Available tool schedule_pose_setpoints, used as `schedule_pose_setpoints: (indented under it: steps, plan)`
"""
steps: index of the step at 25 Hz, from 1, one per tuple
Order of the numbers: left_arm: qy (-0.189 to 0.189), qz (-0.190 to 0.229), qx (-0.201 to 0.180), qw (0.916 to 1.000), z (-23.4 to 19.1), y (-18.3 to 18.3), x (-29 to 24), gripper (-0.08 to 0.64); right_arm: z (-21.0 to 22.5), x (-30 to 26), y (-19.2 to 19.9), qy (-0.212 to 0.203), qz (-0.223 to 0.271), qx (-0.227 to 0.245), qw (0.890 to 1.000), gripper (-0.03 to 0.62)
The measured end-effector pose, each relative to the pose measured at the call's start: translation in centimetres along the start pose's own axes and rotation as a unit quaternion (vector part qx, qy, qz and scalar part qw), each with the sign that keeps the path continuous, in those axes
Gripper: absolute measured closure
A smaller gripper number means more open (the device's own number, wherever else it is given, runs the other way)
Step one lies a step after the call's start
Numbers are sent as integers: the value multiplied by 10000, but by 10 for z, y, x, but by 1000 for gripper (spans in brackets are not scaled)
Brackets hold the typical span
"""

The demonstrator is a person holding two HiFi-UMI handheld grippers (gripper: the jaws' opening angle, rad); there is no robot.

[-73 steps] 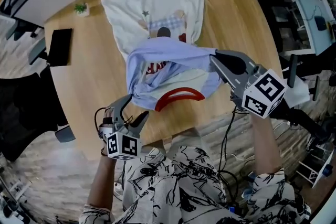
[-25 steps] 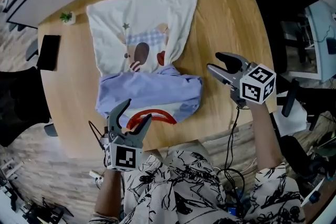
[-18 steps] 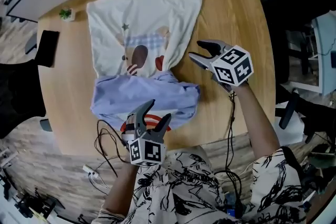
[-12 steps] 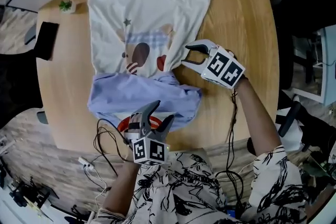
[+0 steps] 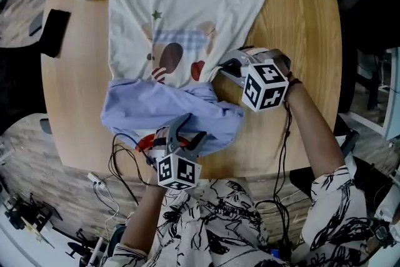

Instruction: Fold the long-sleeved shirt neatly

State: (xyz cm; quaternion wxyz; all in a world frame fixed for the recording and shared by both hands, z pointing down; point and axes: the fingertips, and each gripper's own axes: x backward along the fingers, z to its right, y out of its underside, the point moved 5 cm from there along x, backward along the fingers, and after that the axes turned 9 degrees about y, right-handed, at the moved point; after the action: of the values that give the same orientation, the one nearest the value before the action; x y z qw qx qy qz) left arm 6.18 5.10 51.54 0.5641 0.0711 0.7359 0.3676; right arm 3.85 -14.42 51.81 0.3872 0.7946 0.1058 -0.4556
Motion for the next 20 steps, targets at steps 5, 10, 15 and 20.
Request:
schedule_pose_setpoints:
  steps: [5, 10, 15, 20]
  plan:
    - [98, -90, 53, 9999, 8, 10, -1, 259, 4, 20, 22, 195, -426, 630, 9969, 568]
    - [117, -13, 202, 9997, 11, 15, 1, 262, 7, 35, 51, 291, -746, 865, 9930, 568]
    - [238, -2, 258, 9994, 14, 23, 1, 259, 12, 44, 71, 417, -948, 752, 9918, 568]
    - [278, -77, 173, 9994, 16, 21, 0, 250, 4, 43, 71, 468, -1003, 672, 9916, 561]
